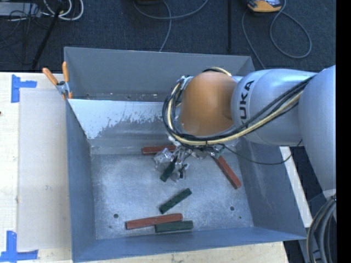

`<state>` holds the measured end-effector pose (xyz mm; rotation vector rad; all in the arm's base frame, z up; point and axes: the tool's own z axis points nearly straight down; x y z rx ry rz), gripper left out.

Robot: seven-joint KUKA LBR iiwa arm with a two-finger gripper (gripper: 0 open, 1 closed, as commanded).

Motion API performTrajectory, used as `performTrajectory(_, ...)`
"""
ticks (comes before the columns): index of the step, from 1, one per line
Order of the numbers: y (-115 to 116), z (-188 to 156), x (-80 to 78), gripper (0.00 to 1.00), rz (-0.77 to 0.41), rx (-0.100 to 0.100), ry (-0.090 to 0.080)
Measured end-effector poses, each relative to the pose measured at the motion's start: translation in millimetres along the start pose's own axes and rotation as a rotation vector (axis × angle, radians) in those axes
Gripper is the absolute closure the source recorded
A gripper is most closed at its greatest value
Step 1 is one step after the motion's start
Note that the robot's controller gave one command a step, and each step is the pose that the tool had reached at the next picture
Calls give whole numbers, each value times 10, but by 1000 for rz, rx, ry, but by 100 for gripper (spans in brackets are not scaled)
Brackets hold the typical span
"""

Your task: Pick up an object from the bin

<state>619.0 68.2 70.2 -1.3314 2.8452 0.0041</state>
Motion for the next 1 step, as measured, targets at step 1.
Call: performTrajectory(1, 210, -1309, 226, 100, 14, 8, -5)
